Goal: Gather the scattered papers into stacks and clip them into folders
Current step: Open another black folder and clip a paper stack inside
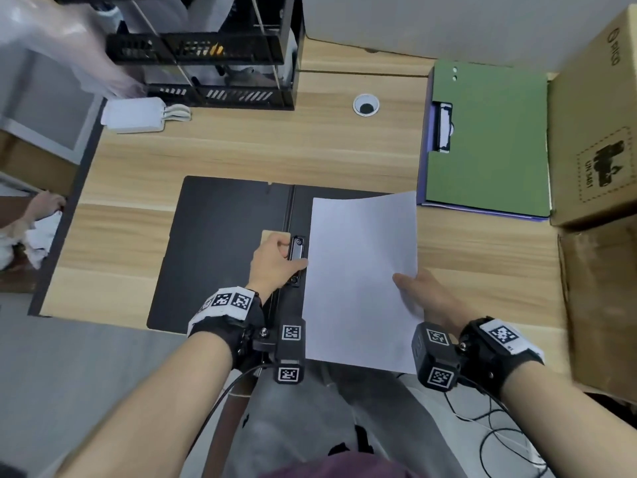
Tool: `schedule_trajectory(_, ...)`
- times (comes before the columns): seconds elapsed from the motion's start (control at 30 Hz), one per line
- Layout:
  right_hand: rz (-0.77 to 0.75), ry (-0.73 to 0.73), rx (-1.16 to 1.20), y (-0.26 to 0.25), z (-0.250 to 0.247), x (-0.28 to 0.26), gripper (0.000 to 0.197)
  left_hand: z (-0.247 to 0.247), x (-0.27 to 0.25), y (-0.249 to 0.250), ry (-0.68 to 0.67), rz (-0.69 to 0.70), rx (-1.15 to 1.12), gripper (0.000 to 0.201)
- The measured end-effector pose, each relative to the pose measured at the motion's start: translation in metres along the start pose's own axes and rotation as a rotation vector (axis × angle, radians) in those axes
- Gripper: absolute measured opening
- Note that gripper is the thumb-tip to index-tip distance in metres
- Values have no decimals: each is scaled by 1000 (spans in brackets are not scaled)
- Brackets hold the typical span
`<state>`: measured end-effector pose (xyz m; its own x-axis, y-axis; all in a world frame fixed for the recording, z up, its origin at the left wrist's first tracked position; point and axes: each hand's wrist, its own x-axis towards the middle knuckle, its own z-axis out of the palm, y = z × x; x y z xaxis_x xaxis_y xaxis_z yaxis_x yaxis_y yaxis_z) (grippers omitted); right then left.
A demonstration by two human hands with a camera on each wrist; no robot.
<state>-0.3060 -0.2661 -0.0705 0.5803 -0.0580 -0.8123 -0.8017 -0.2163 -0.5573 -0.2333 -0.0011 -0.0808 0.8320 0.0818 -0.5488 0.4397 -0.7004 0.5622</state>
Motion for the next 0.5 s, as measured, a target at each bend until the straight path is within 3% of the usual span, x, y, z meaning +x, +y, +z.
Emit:
schedule_trajectory(0.13,-40,-23,8,8,-4,3,46,3,0,10,11,36,170,41)
schedule_trajectory(0.5,-38,27,64,2,-2,9,33,-10,7,18,-174,-2,327,55)
